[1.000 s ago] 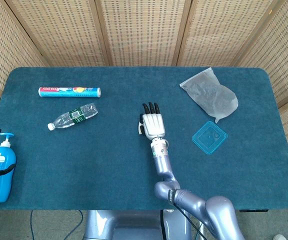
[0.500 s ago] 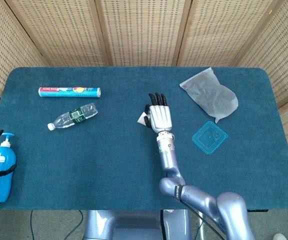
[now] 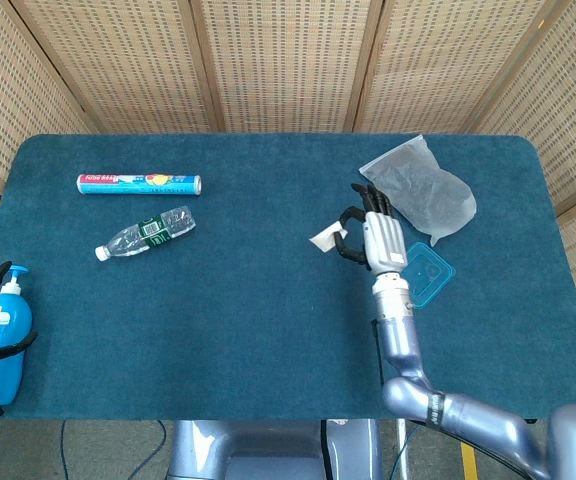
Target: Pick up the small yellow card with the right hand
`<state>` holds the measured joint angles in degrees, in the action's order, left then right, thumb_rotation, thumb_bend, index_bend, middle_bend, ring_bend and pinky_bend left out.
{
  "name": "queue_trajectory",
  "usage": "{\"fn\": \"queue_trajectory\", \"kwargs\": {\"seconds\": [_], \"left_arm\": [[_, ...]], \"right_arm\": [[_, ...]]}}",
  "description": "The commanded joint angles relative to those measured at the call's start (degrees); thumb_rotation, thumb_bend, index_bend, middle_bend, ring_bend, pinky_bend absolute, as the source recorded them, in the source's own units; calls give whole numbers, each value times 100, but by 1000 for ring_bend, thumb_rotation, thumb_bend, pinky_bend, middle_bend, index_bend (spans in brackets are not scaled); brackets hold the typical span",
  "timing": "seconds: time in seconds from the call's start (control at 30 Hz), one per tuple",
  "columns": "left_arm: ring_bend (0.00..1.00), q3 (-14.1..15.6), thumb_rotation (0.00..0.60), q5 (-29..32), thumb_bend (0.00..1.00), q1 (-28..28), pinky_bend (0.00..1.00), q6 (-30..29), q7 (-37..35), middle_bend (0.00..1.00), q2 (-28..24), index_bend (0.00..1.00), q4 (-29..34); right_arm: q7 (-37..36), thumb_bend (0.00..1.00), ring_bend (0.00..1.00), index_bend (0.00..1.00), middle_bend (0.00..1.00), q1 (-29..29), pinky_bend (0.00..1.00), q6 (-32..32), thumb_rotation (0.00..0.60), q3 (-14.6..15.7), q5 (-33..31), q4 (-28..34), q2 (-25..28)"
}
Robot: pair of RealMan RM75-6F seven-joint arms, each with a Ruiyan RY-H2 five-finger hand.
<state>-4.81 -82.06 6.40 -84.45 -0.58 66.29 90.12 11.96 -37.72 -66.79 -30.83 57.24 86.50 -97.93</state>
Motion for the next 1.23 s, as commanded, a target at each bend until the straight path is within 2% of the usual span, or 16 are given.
{"fn": "queue_trajectory", "kwargs": {"seconds": [0.03, 0.13, 0.2, 0.3, 0.63, 0.83, 1.0, 1.07, 1.23], "left_arm": [[0, 27, 600, -67, 185, -23, 11, -57, 36, 0, 2, 0, 41], [0, 46, 600, -159, 185, -45, 11, -145, 70, 0, 4, 0, 74], [0, 51, 600, -193, 185, -53, 11, -179, 79, 0, 4, 0, 86], [0, 75, 600, -258, 185, -79, 11, -242, 111, 0, -2, 0, 118], [0, 106, 600, -350, 185, -106, 10, -311, 189, 0, 9, 0, 157], [0, 117, 600, -360, 185, -91, 11, -277, 251, 0, 47, 0, 134], [0, 107, 600, -358, 185, -107, 11, -309, 218, 0, 36, 0, 134], [0, 104, 600, -367, 185, -99, 11, -303, 207, 0, 33, 0, 136], [0, 109, 600, -407, 185, -90, 11, -310, 234, 0, 38, 0, 159]], "right_arm": [[-446, 577, 4, 738, 190, 803, 10, -440, 600, 254, 240, 1161, 917], [-643, 577, 4, 740, 188, 1169, 10, -645, 600, 486, 495, 1722, 1325], [-755, 577, 4, 741, 188, 1303, 10, -721, 600, 599, 636, 1885, 1447], [-1087, 577, 4, 742, 187, 1625, 10, -856, 600, 929, 1008, 2172, 1717], [-2851, 577, 4, 748, 187, 2413, 10, -919, 600, 2047, 2197, 2399, 2310], [-3240, 577, 4, 749, 186, 2523, 10, -959, 600, 2443, 2792, 2472, 2304], [-3217, 577, 4, 749, 182, 2537, 10, -874, 600, 2828, 3234, 2578, 2196], [-3123, 577, 4, 749, 181, 2525, 10, -750, 600, 3075, 3460, 2599, 2057], [-2979, 576, 4, 750, 180, 2524, 10, -725, 600, 3186, 3521, 2541, 1866]]}}
